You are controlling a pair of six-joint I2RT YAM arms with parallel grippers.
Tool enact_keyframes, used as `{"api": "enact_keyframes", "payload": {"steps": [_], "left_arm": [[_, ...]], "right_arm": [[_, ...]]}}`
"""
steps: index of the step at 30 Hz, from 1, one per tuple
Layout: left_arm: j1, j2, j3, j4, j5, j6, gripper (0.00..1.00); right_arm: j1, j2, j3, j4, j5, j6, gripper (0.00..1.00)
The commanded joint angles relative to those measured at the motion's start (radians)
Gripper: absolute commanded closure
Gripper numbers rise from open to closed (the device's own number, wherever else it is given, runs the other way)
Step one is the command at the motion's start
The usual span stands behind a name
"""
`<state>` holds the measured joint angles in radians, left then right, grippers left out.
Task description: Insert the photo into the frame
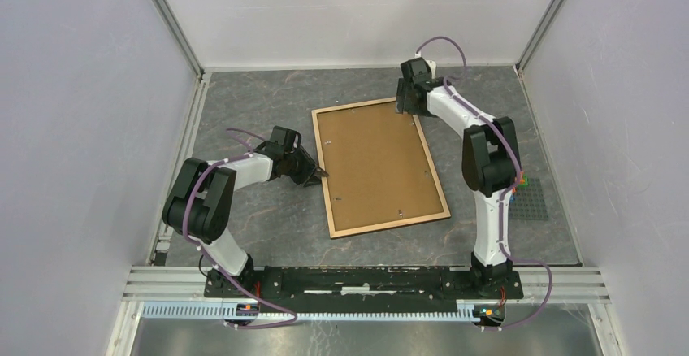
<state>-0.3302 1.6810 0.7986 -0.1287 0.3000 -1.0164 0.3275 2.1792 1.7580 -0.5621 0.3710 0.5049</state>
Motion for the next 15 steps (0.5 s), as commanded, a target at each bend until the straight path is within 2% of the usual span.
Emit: {"api": "enact_keyframes", "payload": {"steps": [1, 5, 9, 12, 15], "left_arm": [[0.0, 0.072, -0.064, -0.117, -0.108, 0.012, 0.98], [0.005, 0.073, -0.064, -0.122, -0.102, 0.022, 0.98], [0.008, 0.072, -0.067, -0.124, -0.093, 0.025, 0.98], [0.008, 0.067, -0.063, -0.13, -0.09, 0.028, 0.98], [0.008, 0.063, -0.063, -0.133, -0.097, 0.03, 0.98]], "right_arm": [[0.017, -0.205, -0.028, -0.056, -0.102, -0.268, 0.15], [0.022, -0.421, -0.342, -0.031, -0.212, -0.404, 0.13], [0.019, -0.602, -0.613, 0.002, -0.251, -0.436, 0.13], [0.001, -0.67, -0.729, 0.054, -0.287, -0.437, 0.13], [-0.033, -0.664, -0.788, 0.085, -0.319, -0.408, 0.16]]}}
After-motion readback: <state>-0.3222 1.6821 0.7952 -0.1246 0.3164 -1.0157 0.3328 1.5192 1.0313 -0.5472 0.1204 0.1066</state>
